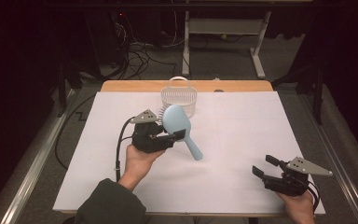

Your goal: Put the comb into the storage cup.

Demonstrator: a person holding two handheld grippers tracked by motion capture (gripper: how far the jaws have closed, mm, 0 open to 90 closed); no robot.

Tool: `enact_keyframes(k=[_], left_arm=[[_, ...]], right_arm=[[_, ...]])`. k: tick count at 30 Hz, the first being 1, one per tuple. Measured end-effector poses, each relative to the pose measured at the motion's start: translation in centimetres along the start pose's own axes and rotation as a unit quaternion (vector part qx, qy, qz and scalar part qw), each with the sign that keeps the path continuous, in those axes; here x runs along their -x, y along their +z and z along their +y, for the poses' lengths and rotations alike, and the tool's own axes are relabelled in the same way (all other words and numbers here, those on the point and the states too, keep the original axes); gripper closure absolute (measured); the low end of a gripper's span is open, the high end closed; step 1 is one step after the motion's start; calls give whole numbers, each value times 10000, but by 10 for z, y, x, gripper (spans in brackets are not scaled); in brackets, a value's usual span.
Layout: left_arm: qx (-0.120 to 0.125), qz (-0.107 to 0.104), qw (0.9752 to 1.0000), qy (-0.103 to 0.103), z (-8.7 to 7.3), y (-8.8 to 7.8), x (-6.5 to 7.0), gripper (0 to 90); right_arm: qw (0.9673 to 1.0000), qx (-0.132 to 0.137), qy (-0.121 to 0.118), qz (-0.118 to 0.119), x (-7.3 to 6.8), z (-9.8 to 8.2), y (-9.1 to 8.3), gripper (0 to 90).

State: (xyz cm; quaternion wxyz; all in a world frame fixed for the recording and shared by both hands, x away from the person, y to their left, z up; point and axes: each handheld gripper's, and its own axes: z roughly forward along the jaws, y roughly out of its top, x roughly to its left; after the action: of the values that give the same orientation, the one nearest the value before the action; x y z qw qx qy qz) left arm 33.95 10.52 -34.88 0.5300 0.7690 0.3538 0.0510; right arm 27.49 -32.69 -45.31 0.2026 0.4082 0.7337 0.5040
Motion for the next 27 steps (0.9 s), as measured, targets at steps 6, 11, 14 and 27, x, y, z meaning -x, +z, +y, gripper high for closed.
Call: enact_keyframes(k=[6,11,14,27], left_arm=[[58,8,10000,-17,7,-6,-3,526],[77,85,9999,21,13,-6,-5,526],[92,108,9999,27,16,-6,-6,526],[100,248,9996,-18,29,-1,-19,526]], right_arm=[[10000,-44,54,0,1,-2,1,270],[10000,-74,38,-3,1,-2,1,270],[10000,-78,37,-24,1,-3,1,271],[10000,-80,47,-15,1,-3,1,271]])
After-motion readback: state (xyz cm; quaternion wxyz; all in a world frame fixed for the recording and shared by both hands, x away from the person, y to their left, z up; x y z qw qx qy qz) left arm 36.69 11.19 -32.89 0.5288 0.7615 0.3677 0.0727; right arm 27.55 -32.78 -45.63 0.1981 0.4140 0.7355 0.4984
